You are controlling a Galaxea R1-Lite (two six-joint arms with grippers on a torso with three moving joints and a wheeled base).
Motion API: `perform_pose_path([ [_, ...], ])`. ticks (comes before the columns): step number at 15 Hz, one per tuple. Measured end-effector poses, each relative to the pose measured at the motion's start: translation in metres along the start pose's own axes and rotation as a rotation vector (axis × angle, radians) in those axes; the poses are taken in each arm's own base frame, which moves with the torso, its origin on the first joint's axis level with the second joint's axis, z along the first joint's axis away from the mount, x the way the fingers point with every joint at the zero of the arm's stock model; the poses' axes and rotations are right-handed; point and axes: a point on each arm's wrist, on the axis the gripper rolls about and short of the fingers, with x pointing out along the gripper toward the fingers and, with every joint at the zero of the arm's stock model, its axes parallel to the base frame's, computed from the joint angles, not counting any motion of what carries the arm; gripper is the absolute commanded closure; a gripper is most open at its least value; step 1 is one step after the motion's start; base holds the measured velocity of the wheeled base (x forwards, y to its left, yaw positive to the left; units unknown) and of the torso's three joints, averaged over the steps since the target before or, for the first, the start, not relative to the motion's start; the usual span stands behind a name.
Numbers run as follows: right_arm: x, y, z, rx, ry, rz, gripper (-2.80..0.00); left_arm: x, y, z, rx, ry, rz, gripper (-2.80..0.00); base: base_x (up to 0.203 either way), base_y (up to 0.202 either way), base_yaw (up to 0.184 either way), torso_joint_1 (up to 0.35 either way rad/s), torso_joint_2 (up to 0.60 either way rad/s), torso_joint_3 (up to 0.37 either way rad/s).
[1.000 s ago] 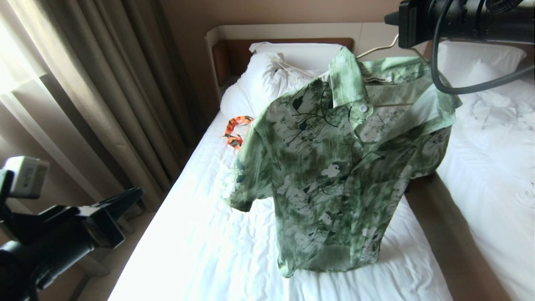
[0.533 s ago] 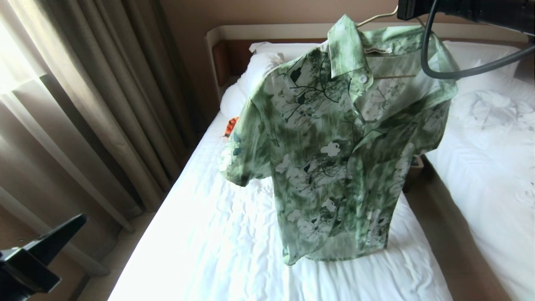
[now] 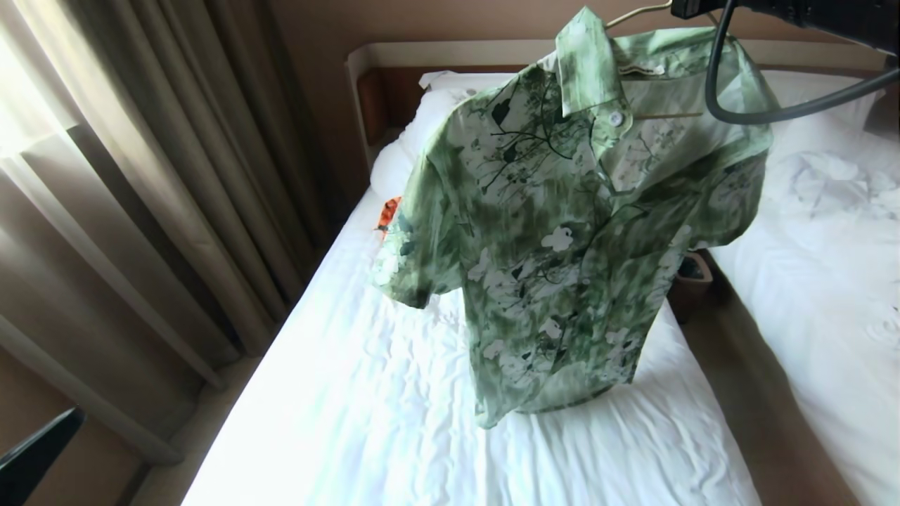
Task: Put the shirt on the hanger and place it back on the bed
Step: Take the clothes hanger out of the clothes
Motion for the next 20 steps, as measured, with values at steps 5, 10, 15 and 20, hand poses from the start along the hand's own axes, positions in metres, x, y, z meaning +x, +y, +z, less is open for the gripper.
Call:
perform_pose_path([
  [5,0.000,-0.002,0.000,-0.009,0.001,-0.004,0.00,-0.014,0.000,-0.002,0.003,-0.008,-0.009,0.00,0.000,0.000,0.000,0.000,0.00,0.000],
  [10,0.000,-0.003,-0.001,-0.020,0.000,-0.006,0.00,-0.015,-0.001,-0.001,0.006,-0.017,-0.014,0.00,0.000,0.000,0.000,0.000,0.00,0.000],
  [15,0.000,-0.003,0.000,-0.019,-0.003,-0.006,0.00,-0.015,-0.001,0.001,0.009,-0.019,-0.013,0.00,0.000,0.000,0.000,0.000,0.00,0.000],
  [20,-0.001,-0.004,0.002,-0.018,-0.008,-0.007,0.00,-0.015,-0.001,0.001,0.010,-0.022,-0.013,0.00,0.000,0.000,0.000,0.000,0.00,0.000],
])
